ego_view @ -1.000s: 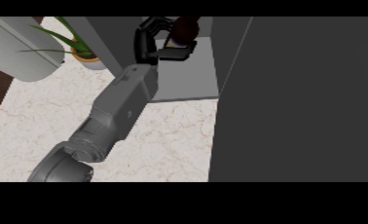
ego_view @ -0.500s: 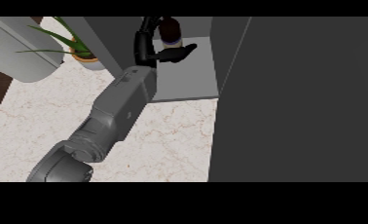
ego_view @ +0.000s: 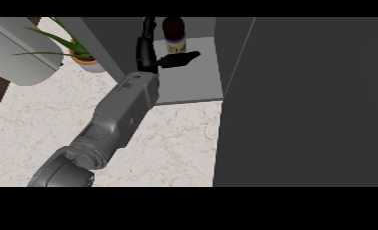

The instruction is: Pick up the wine, place it into the cabinet and close the cabinet

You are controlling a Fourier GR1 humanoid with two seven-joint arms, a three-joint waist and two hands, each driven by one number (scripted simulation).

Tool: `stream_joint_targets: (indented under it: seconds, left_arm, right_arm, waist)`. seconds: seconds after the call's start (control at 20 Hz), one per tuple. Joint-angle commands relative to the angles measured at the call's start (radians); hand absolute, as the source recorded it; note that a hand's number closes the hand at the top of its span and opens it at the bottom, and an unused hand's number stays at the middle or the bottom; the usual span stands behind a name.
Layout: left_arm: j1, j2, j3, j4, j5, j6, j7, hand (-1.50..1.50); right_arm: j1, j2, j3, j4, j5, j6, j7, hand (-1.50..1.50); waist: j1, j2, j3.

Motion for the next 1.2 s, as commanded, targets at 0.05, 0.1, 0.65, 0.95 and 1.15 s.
stream_joint_targets:
  seconds: [0.05,0.1,0.65,0.95,1.15]
  left_arm:
    - [0.075,0.015,0.020,-0.016,0.009,-0.040,-0.084,-1.50]
    - [0.024,0.002,0.026,-0.012,0.013,0.005,-0.050,-1.50]
    - [0.081,-0.007,0.019,-0.015,-0.006,-0.125,-0.109,-1.50]
    - [0.047,-0.007,0.015,-0.009,-0.016,-0.173,-0.057,-1.50]
    - [0.105,-0.007,0.004,-0.010,-0.017,-0.217,-0.124,-1.50]
  right_arm:
    - [0.032,0.005,-0.004,-0.029,-0.044,0.011,-0.017,-1.50]
    - [-0.030,-0.006,-0.028,-0.011,-0.045,-0.001,0.020,-1.50]
    - [0.014,0.011,0.030,-0.015,-0.019,-0.003,-0.012,-1.50]
    - [0.042,-0.014,-0.013,0.022,-0.067,0.025,-0.050,-1.50]
    - [-0.017,0.011,0.041,-0.009,-0.013,-0.044,0.015,-1.50]
  waist:
    - [0.006,0.004,-0.002]
    - [0.003,0.007,-0.003]
    - [0.007,0.000,-0.002]
    - [0.015,-0.002,-0.001]
    - [0.020,-0.005,-0.003]
